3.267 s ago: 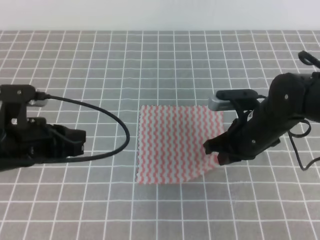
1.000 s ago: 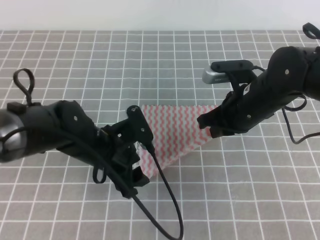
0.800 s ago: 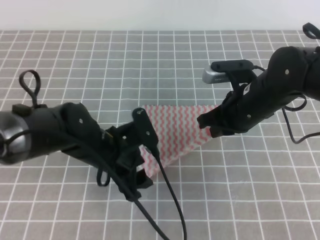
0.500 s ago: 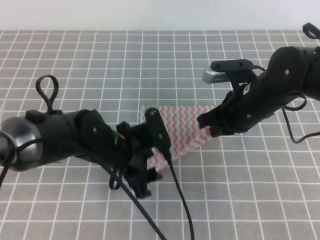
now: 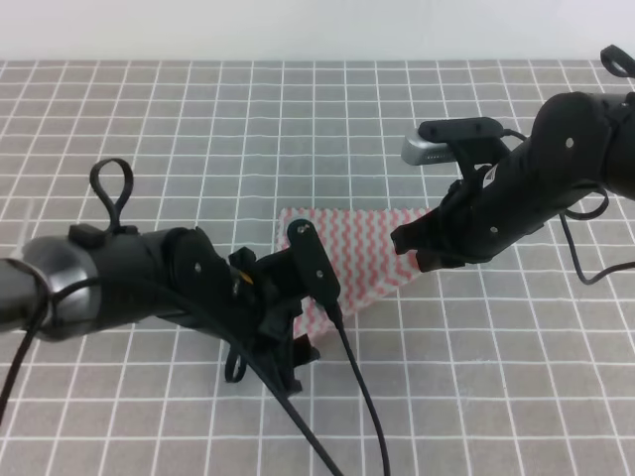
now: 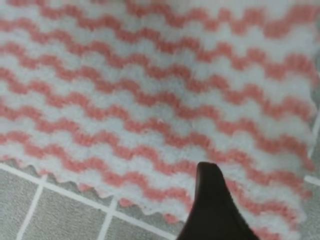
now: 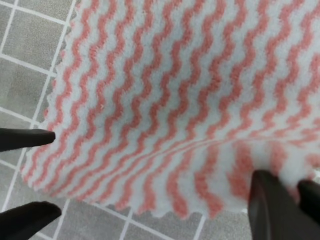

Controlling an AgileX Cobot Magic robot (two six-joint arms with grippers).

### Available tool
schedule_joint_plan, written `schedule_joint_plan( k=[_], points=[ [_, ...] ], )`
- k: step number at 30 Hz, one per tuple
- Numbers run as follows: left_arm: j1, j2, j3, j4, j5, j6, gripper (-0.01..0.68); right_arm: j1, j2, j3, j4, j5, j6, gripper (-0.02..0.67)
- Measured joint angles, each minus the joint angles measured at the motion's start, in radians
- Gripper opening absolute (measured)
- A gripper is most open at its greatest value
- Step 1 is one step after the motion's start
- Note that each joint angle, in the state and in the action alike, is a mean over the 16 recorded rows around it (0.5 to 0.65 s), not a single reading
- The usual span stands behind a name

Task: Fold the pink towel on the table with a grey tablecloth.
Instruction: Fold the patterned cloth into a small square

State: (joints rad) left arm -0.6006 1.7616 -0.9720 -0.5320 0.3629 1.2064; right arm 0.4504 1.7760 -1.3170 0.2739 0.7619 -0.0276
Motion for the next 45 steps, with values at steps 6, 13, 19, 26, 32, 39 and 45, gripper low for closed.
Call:
schedule_joint_plan(
  k=[6, 13, 19, 26, 32, 39, 45],
  points=[
    [-0.001, 0.012, 0.000, 0.003, -0.015, -0.006, 0.330, 0.000, -0.001, 0.000, -0.001, -0.001, 0.000, -0.016],
    [-0.001, 0.021, -0.001, 0.023, -0.010, -0.011, 0.161, 0.000, -0.001, 0.000, -0.014, 0.006, 0.001, -0.016],
    [0.000, 0.019, -0.001, 0.041, -0.008, -0.012, 0.033, -0.001, -0.003, 0.000, -0.027, 0.024, 0.001, -0.016],
    [0.000, 0.013, -0.009, 0.058, -0.027, -0.013, 0.001, 0.000, -0.001, 0.000, -0.034, 0.044, 0.002, -0.018],
    [0.000, 0.008, -0.029, 0.070, -0.045, -0.021, 0.000, 0.000, 0.002, 0.000, -0.037, 0.057, 0.002, -0.021],
    [0.000, 0.008, -0.052, 0.087, -0.059, -0.046, -0.001, 0.000, 0.002, 0.000, -0.055, 0.075, 0.009, -0.022],
    [0.000, 0.008, -0.060, 0.092, -0.078, -0.076, -0.001, 0.000, 0.002, 0.000, -0.091, 0.098, 0.030, -0.020]
  ],
)
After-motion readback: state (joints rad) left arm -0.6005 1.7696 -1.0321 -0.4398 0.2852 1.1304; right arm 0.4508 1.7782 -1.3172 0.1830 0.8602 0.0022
